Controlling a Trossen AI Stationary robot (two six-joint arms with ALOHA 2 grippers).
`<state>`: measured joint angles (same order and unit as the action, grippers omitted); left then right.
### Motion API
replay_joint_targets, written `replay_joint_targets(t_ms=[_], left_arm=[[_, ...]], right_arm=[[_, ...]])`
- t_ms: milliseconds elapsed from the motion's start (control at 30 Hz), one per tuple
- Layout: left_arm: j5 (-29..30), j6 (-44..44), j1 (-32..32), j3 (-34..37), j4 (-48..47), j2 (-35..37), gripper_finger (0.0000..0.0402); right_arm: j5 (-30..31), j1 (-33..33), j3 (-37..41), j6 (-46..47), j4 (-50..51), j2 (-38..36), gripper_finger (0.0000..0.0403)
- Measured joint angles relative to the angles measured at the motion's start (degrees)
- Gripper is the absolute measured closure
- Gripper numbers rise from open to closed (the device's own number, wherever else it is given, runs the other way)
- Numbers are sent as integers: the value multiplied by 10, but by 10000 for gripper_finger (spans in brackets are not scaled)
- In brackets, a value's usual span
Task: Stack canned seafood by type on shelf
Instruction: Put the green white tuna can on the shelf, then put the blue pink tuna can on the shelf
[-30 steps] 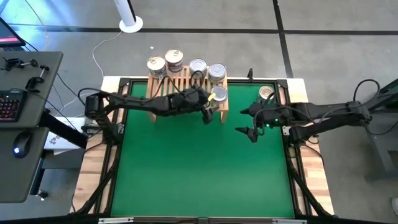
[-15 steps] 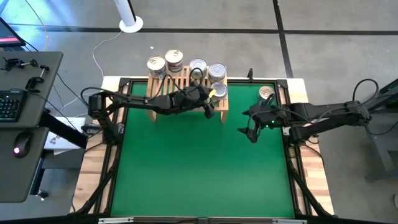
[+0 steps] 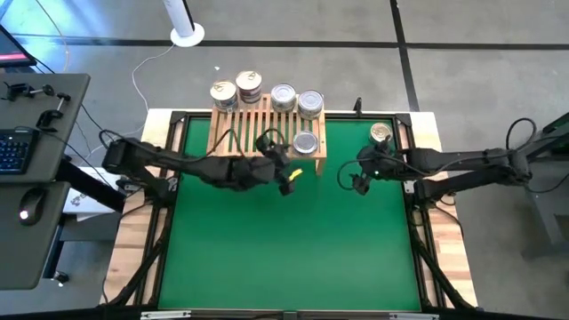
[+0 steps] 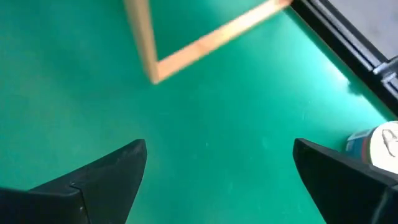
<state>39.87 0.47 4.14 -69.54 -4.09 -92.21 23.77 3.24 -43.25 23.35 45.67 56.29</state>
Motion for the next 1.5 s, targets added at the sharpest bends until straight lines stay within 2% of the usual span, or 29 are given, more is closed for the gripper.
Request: replay_joint_targets(t_ms=[100, 200, 333, 400, 567, 700, 867, 1133, 1367, 1500], left_arm=[[5, 1, 13, 0, -15, 17, 97], [-7, -3, 15, 0, -23, 19, 97], [-74, -20, 6, 0, -19, 7, 97], [-104, -28, -3, 0, -8, -7, 97], [-98, -23, -33, 0, 23, -45, 97], [-65, -22, -60, 0, 43, -61, 97], [-64, -8, -93, 0, 81, -65, 97], [-106, -1, -123, 0, 117, -65, 97], [-89, 32, -88, 0, 128, -32, 97], [-88, 32, -51, -1, 122, -8, 97]], right_arm=[[3, 26, 52, -7, -58, 0, 4], [39, 58, 82, -8, -94, 0, 4], [72, 135, 90, -12, -94, 0, 4], [58, 174, 89, -32, -97, 0, 4], [2, 231, 88, -68, -113, 0, 5], [-5, 237, 88, -69, -113, 0, 4], [-9, 237, 88, -69, -113, 0, 4], [-9, 237, 87, -69, -112, 0, 4], [1, 239, 96, -81, -122, 0, 4], [-6, 271, 121, -97, -154, 0, 4]])
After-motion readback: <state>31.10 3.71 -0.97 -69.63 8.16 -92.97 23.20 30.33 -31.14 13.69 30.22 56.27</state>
